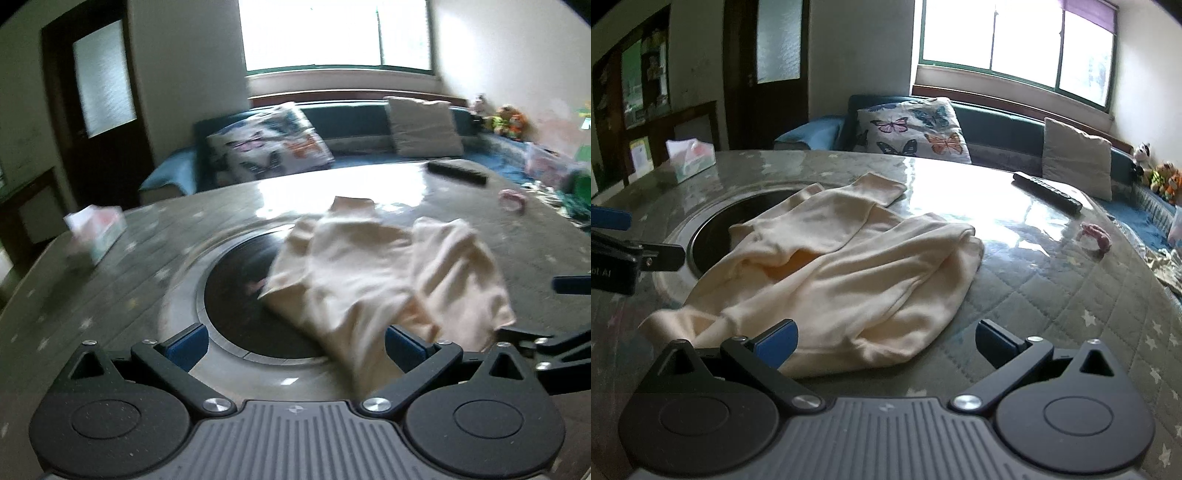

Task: Fold clothes

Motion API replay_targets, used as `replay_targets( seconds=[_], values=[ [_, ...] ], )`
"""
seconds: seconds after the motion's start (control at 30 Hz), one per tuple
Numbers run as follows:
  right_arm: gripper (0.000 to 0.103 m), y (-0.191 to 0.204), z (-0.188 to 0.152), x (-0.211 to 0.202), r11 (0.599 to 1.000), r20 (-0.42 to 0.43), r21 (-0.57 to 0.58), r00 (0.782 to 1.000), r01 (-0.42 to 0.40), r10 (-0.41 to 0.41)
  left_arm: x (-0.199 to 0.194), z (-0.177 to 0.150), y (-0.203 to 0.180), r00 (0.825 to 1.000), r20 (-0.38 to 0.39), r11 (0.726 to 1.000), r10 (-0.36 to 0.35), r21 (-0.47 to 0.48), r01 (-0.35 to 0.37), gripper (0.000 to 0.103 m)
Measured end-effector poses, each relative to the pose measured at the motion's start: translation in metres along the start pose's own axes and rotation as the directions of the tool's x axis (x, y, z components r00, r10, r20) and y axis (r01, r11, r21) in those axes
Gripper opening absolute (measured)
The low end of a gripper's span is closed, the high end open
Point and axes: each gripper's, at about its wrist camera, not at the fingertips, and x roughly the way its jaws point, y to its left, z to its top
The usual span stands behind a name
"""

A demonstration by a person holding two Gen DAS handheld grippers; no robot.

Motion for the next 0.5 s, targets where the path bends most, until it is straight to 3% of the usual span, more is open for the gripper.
replay_targets(
  seconds=[0.07, 0.13, 0.23, 0.37, 0.47, 0.5],
  values=[
    [0.103, -0.005, 0.002, 0.003, 1.0, -0.002, 0.014, 1.0, 0.006, -0.006, 0.009, 0.008, -0.008, 0.999, 0.0, 0.999, -0.034, 0.026, 0.034, 0.102],
    [0.103, -0.011, 0.005, 0.007, 1.0, -0.004, 0.026, 1.0, 0.012, -0.012, 0.02, 0.015, -0.015, 0.998, -0.01, 0.997, -0.064, 0.045, 0.064, 0.093],
    [0.102, -0.019, 0.007, 0.012, 0.999, -0.008, 0.036, 1.0, 0.017, -0.017, 0.038, 0.024, -0.021, 0.993, -0.037, 0.991, -0.115, 0.06, 0.117, 0.088],
    [0.098, -0.025, 0.01, 0.019, 0.999, -0.017, 0.044, 1.0, 0.016, -0.015, 0.058, 0.028, -0.028, 0.986, -0.074, 0.982, -0.151, 0.1, 0.158, 0.073],
    [0.096, -0.028, 0.014, 0.025, 0.999, -0.025, 0.053, 1.0, 0.009, -0.008, 0.069, 0.028, -0.03, 0.979, -0.105, 0.976, -0.173, 0.119, 0.185, 0.042],
    [0.093, -0.028, 0.016, 0.027, 0.999, -0.027, 0.054, 1.0, 0.005, -0.004, 0.071, 0.026, -0.028, 0.977, -0.115, 0.974, -0.18, 0.12, 0.193, 0.027]
  ],
)
